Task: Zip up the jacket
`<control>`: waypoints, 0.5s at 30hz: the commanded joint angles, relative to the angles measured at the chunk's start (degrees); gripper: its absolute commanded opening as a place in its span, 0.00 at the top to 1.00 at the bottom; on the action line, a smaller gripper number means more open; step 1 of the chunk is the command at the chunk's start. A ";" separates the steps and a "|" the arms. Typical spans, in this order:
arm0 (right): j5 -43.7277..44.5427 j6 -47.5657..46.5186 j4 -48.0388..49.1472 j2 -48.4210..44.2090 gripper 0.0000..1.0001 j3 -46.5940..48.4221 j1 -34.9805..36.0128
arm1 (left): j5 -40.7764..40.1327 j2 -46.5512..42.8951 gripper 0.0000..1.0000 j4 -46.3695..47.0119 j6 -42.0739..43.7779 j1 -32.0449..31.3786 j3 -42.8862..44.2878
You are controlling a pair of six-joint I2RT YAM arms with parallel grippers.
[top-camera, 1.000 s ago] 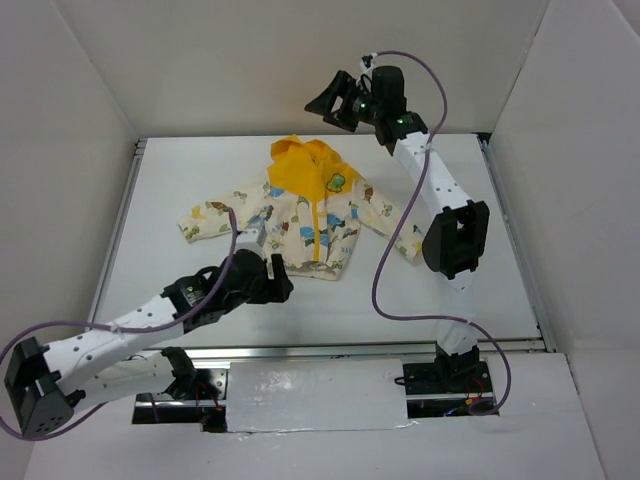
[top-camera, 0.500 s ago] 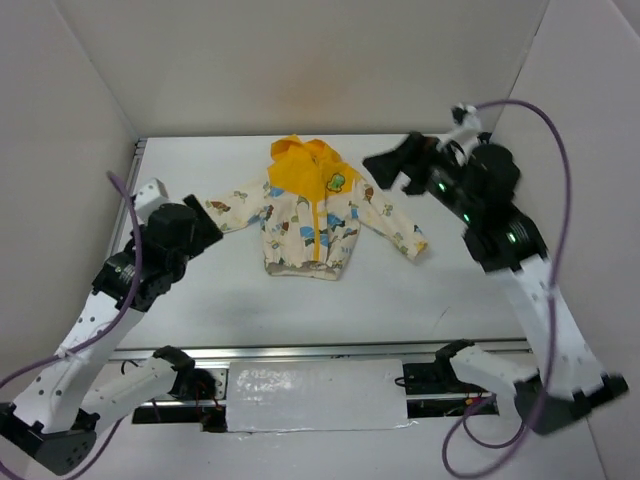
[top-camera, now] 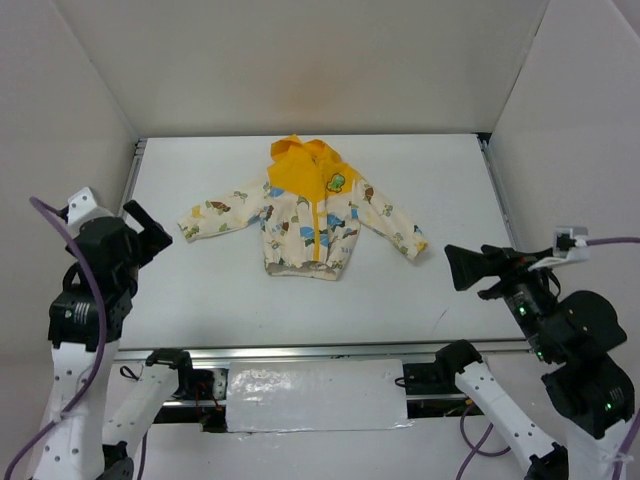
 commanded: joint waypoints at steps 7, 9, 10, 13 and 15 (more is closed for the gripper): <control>9.34 -2.37 -12.54 -4.96 0.00 2.17 0.37 | 0.07 -9.92 0.00 -4.44 5.62 0.37 -1.48; 9.17 -1.93 -12.45 -5.22 0.00 1.55 0.37 | 0.51 -10.36 0.01 -5.40 5.62 0.37 -1.22; 9.17 -1.75 -12.28 -5.39 0.00 1.37 0.37 | 0.51 -10.45 0.01 -5.67 5.62 0.37 -1.04; 9.08 -1.49 -11.57 -5.75 0.00 1.37 0.29 | 0.42 -10.71 0.01 -6.20 5.80 0.28 -0.52; 9.08 -1.57 -11.40 -5.75 0.00 1.46 0.37 | 0.51 -10.89 0.01 -6.20 5.88 0.37 -0.43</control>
